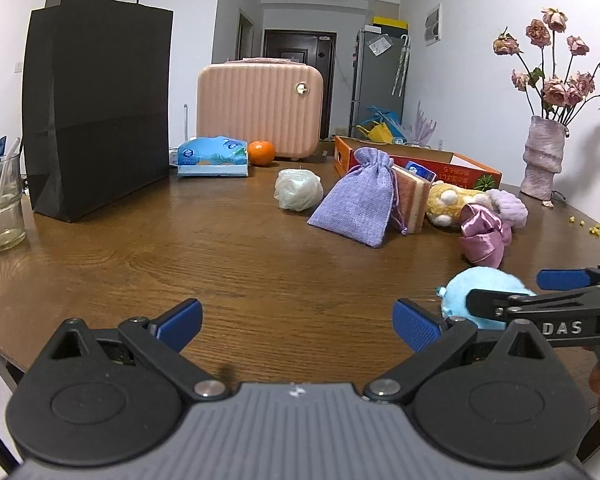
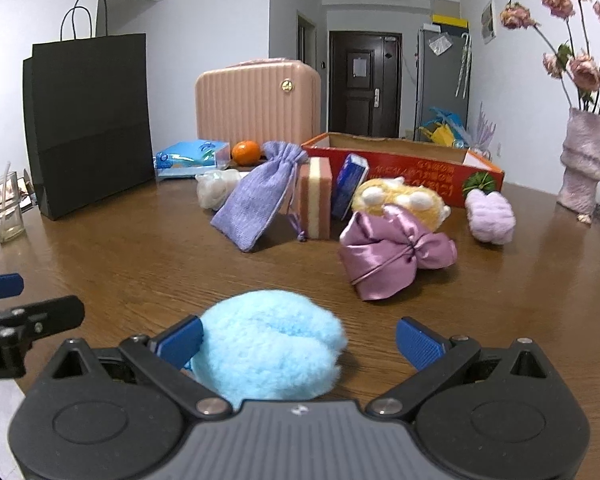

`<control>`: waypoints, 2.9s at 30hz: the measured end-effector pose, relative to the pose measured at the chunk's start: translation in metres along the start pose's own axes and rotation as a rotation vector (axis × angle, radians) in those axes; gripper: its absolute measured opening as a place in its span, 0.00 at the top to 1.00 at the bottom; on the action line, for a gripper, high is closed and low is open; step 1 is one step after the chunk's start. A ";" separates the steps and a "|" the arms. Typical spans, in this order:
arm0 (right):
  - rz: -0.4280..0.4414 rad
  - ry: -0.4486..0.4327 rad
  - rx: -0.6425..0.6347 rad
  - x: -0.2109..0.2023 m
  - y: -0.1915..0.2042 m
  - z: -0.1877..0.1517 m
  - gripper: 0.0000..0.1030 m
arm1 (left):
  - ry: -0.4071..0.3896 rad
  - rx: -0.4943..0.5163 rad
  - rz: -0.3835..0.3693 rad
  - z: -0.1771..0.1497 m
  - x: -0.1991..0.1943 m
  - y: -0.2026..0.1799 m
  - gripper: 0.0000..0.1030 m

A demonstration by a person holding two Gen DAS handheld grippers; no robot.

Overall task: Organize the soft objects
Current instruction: 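Reach the right tool to the light-blue fluffy plush and close on it, then grasp the lavender drawstring pouch with the left tool while the right tool holds the blue plush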

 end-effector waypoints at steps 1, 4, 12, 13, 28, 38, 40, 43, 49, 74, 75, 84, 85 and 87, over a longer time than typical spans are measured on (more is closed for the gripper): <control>0.004 0.004 0.005 0.003 0.002 0.000 0.01 | 0.000 -0.001 -0.001 0.000 0.000 0.000 0.00; 0.004 0.016 -0.006 0.010 0.008 -0.001 0.02 | 0.001 -0.002 -0.001 0.000 0.001 0.000 0.00; 0.039 0.055 -0.022 0.018 0.018 -0.009 0.35 | -0.002 -0.009 -0.001 0.002 0.000 0.000 0.00; 0.047 0.065 -0.025 0.019 0.019 -0.010 0.43 | -0.002 -0.010 -0.001 0.002 0.000 0.000 0.00; -0.002 0.006 0.024 0.006 -0.017 0.006 0.63 | -0.003 -0.006 -0.022 0.013 0.005 -0.012 0.00; -0.060 -0.071 0.037 -0.005 -0.058 0.034 0.63 | 0.013 0.022 -0.051 0.033 0.028 -0.031 0.00; -0.068 -0.077 0.034 -0.003 -0.066 0.039 0.63 | 0.016 0.022 -0.059 0.038 0.034 -0.034 0.00; -0.078 -0.082 0.035 0.002 -0.075 0.046 0.63 | 0.024 0.023 -0.068 0.045 0.044 -0.038 0.00; -0.093 -0.087 0.036 0.016 -0.092 0.059 0.63 | 0.036 0.027 -0.072 0.060 0.066 -0.042 0.00; -0.162 -0.104 0.026 0.072 -0.150 0.102 0.63 | 0.142 0.164 -0.058 0.109 0.180 -0.051 0.00; -0.164 -0.104 0.028 0.076 -0.152 0.103 0.63 | 0.150 0.171 -0.059 0.109 0.186 -0.051 0.00; -0.160 -0.101 0.044 0.107 -0.165 0.107 0.63 | 0.199 0.185 -0.090 0.104 0.231 -0.052 0.00; -0.159 -0.099 0.048 0.109 -0.167 0.106 0.63 | 0.205 0.176 -0.097 0.102 0.236 -0.051 0.00; -0.158 -0.095 0.060 0.113 -0.170 0.104 0.63 | 0.228 0.151 -0.116 0.099 0.246 -0.049 0.00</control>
Point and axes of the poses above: each gripper's, at about its wrist camera, not at the fingertips, and x roughly the way its jaws point, y to its left, z to its top, the point moved 10 cm from there along x, roughly the way its jaws point, and after that the axes turned 6 degrees about -z, right-handed, at the moved point
